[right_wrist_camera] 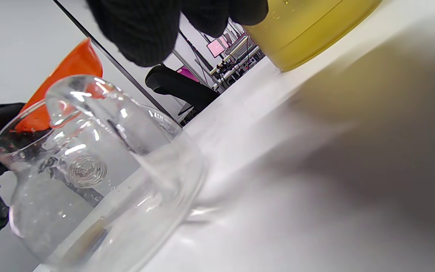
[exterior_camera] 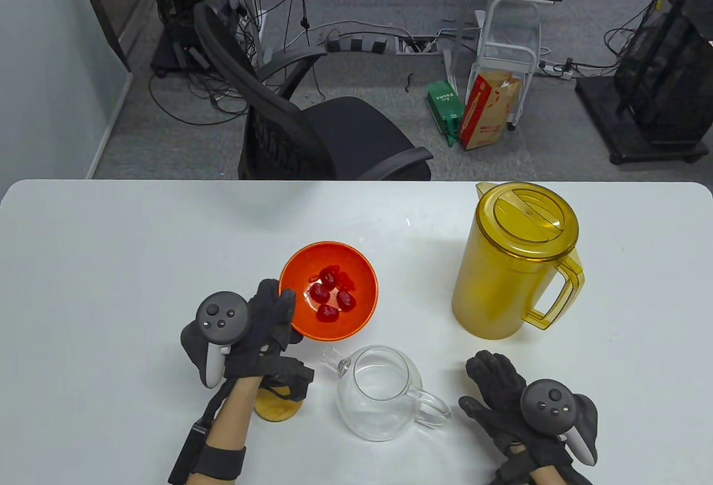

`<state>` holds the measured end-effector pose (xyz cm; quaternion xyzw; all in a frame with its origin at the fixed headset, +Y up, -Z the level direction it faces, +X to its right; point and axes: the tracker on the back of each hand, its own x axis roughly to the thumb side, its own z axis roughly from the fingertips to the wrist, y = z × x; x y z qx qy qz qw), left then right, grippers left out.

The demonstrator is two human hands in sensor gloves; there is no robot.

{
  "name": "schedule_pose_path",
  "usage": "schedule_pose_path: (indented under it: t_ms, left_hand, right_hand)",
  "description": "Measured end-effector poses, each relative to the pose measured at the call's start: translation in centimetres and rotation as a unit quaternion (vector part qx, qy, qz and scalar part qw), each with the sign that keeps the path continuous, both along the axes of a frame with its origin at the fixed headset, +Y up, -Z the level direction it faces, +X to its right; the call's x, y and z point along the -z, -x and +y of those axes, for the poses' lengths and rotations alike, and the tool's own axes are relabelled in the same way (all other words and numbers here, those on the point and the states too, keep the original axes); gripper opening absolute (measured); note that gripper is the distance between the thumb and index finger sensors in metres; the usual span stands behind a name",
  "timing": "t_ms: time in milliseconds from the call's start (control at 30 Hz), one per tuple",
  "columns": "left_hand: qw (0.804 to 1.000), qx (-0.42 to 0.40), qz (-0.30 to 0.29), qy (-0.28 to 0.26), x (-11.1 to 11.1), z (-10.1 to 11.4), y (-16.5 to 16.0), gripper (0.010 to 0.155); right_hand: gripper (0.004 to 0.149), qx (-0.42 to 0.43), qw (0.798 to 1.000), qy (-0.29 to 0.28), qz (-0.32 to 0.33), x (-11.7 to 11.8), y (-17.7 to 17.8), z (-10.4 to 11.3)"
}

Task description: Make wolfberry and red date tea

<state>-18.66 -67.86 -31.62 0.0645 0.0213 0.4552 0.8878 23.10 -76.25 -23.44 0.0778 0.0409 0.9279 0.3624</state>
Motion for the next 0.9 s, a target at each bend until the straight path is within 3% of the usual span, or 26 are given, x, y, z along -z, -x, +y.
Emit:
schedule_pose_path:
  t_ms: [333, 900]
  left_hand:
    - [0.995, 0.072, -0.003, -0.071, -3.5, 0.2, -5.0, 0.041]
    - [0.988, 0.060, -0.031, -0.142, -6.0, 0.1, -5.9, 0.038]
  right_hand:
    - [0.071, 0.004, 1.000, -0.017, 0.004, -0.2, 0.0, 0.2]
    - [0.071, 0.007, 1.000, -0.018, 0.007, -0.4, 0.2, 0.1]
